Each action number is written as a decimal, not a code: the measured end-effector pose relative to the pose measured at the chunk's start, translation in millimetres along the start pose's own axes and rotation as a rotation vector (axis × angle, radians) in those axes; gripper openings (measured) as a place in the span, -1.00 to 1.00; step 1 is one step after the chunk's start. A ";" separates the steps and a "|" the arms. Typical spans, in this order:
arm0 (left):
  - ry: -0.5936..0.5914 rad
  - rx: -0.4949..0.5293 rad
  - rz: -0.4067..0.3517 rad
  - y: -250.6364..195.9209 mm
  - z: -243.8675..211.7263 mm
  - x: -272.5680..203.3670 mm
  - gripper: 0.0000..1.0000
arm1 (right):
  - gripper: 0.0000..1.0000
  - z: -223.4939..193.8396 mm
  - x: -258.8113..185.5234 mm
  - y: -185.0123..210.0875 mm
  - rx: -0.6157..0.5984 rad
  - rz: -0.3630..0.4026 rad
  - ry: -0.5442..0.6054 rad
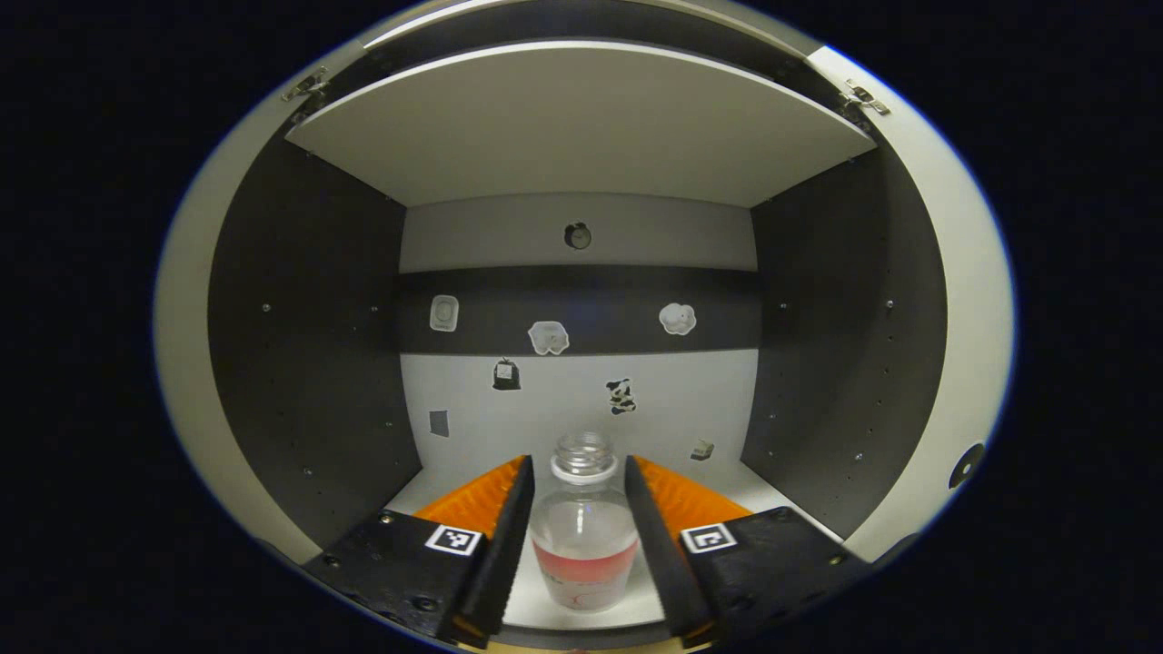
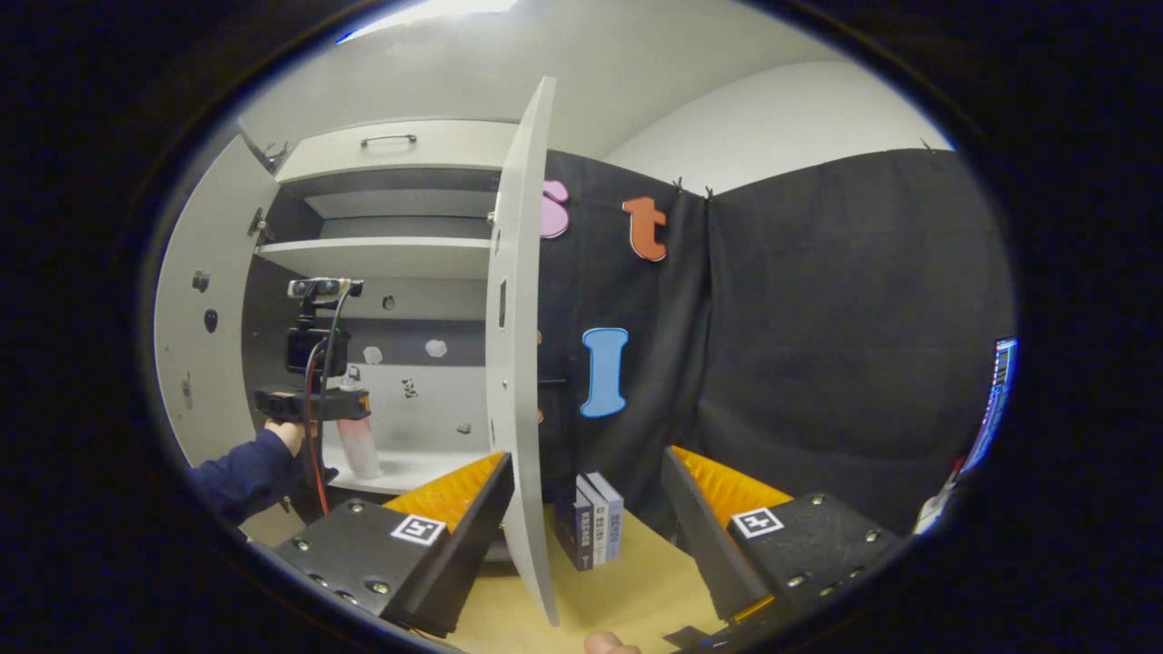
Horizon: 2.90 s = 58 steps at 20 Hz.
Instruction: Grasp the bottle in the cabinet with the left hand and place it on the coaster, then close the right door with the right hand and the left door with the left hand.
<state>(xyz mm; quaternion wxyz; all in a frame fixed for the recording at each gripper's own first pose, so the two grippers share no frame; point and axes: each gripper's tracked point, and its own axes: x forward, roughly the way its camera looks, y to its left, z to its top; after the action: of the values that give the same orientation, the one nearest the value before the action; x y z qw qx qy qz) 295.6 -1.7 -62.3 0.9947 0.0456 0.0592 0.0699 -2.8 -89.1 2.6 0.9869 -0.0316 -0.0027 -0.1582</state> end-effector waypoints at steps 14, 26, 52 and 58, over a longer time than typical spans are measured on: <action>-0.026 -0.064 -0.162 -14.3 15.8 -90.7 -0.24 | 0.97 -1.3 1.8 -7.4 0.024 0.080 -0.013; 0.153 -0.165 -0.365 -40.8 -110.6 -212.2 -0.19 | 0.97 -2.3 -12.2 -22.0 -0.007 0.136 -0.020; 0.293 -0.214 -0.338 -37.7 -315.0 -309.2 -0.13 | 0.97 -1.8 -22.0 -31.6 -0.069 0.180 -0.018; 0.313 -0.240 -0.351 -35.4 -313.4 -308.7 -0.24 | 0.97 -8.8 -18.4 -22.1 -0.053 0.200 -0.002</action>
<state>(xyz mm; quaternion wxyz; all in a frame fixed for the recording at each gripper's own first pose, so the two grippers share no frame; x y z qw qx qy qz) -42.1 -55.4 -341.3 0.9687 -0.0948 0.2105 -0.0910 -27.2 -104.9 -5.2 0.9966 -0.0578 0.0037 -0.0588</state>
